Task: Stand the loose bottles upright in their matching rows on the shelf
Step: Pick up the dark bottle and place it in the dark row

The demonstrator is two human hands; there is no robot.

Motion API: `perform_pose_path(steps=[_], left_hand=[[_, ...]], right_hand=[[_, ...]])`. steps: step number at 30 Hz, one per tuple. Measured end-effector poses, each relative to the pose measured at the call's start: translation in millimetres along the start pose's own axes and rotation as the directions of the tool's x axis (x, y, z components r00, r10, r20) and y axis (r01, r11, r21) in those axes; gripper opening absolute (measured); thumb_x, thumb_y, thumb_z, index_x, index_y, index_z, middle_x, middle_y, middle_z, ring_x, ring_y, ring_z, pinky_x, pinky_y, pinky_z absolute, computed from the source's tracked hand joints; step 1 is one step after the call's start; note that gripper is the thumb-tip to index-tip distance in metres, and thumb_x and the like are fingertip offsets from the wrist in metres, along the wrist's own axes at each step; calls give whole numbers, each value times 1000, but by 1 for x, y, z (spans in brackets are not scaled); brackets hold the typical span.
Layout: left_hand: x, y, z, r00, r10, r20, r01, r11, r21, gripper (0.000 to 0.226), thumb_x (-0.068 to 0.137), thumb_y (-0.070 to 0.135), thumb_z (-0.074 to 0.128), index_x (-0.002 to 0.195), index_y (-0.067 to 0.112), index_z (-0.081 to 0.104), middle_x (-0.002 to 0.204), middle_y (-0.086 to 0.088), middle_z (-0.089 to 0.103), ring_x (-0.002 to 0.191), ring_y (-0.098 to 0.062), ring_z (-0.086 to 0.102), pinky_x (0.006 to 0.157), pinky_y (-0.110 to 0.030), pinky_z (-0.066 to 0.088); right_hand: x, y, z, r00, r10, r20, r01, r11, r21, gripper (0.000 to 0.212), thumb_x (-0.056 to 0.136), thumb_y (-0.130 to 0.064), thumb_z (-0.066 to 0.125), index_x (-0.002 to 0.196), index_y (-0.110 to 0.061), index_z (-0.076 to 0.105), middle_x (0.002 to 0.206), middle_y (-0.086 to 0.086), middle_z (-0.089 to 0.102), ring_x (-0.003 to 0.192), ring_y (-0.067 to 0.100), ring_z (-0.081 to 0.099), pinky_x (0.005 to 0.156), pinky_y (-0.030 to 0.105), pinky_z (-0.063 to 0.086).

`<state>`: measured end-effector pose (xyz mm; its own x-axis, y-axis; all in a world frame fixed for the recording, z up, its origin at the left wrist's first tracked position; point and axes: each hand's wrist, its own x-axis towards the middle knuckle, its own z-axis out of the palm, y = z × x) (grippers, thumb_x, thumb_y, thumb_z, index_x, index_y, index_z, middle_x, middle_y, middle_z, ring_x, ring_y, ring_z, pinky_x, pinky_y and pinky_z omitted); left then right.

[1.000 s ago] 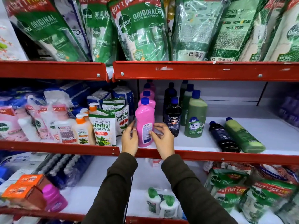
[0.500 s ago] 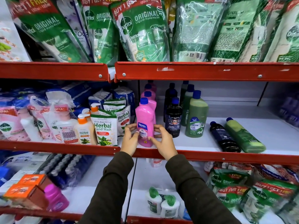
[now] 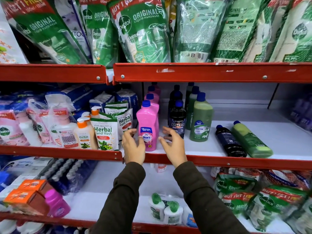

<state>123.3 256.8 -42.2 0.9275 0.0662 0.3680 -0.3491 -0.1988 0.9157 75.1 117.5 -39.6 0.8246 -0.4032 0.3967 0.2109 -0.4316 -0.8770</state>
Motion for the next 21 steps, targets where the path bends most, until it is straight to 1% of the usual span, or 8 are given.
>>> perform_pose_path(steps=[2, 4, 8, 11, 13, 16, 19, 21], left_hand=[[-12, 7, 10, 989, 103, -102, -99, 994, 42, 24, 91, 10, 58, 114, 15, 51, 121, -10, 55, 109, -20, 56, 87, -29, 49], [-22, 20, 24, 973, 207, -106, -199, 977, 82, 21, 90, 8, 55, 110, 15, 53, 111, -6, 56, 100, -15, 52, 86, -24, 42], [-44, 52, 70, 943, 332, 25, -333, 940, 71, 18, 92, 12, 53, 109, 16, 54, 104, 0, 55, 97, -14, 52, 88, -24, 41], [-63, 69, 116, 917, 334, 217, -346, 938, 19, 19, 93, 19, 51, 111, 20, 54, 103, 1, 58, 99, -22, 57, 89, -34, 48], [-69, 75, 149, 895, 239, 376, -279, 959, 54, 25, 95, 23, 51, 118, 17, 59, 112, -7, 66, 106, -28, 61, 94, -41, 51], [-75, 89, 201, 818, -43, 574, -125, 960, 249, 37, 98, 25, 50, 130, 10, 60, 128, -21, 65, 118, -37, 60, 100, -41, 49], [-82, 94, 237, 728, -223, 649, 9, 949, 316, 39, 98, 29, 51, 122, 2, 66, 126, -25, 66, 117, -39, 62, 99, -40, 50], [-81, 87, 252, 730, -295, 617, 128, 945, 301, 37, 95, 32, 57, 114, 3, 71, 118, -22, 71, 109, -37, 67, 94, -38, 54]], right_hand=[[-3, 4, -24, 991, -49, -123, 46, 999, -30, 35, 91, -19, 66, 126, -23, 62, 123, 1, 64, 108, 14, 63, 89, 25, 55], [-6, 8, -57, 972, -82, -219, 67, 995, -75, 28, 91, -20, 64, 119, -23, 64, 115, -1, 65, 105, 16, 64, 92, 36, 56], [-4, 19, -135, 919, -58, -389, -53, 961, -270, 28, 92, -17, 60, 120, -14, 66, 116, 10, 63, 110, 28, 59, 98, 46, 50], [7, 31, -186, 899, 35, -437, -268, 831, -487, 34, 93, -18, 55, 123, -3, 64, 115, 24, 65, 112, 42, 57, 98, 46, 47], [14, 34, -205, 900, 184, -395, -388, 754, -531, 33, 94, -17, 50, 116, 4, 63, 113, 32, 66, 109, 47, 59, 94, 47, 48], [19, 37, -221, 876, 388, -287, -482, 673, -561, 33, 97, -16, 47, 115, 9, 60, 122, 34, 63, 114, 47, 60, 93, 43, 48], [21, 42, -228, 857, 475, -200, -489, 625, -609, 36, 97, -15, 47, 121, 9, 59, 129, 31, 61, 119, 44, 59, 93, 39, 48], [23, 47, -229, 850, 493, -185, -496, 631, -597, 35, 97, -15, 47, 122, 8, 59, 129, 30, 62, 120, 43, 59, 94, 39, 48]])
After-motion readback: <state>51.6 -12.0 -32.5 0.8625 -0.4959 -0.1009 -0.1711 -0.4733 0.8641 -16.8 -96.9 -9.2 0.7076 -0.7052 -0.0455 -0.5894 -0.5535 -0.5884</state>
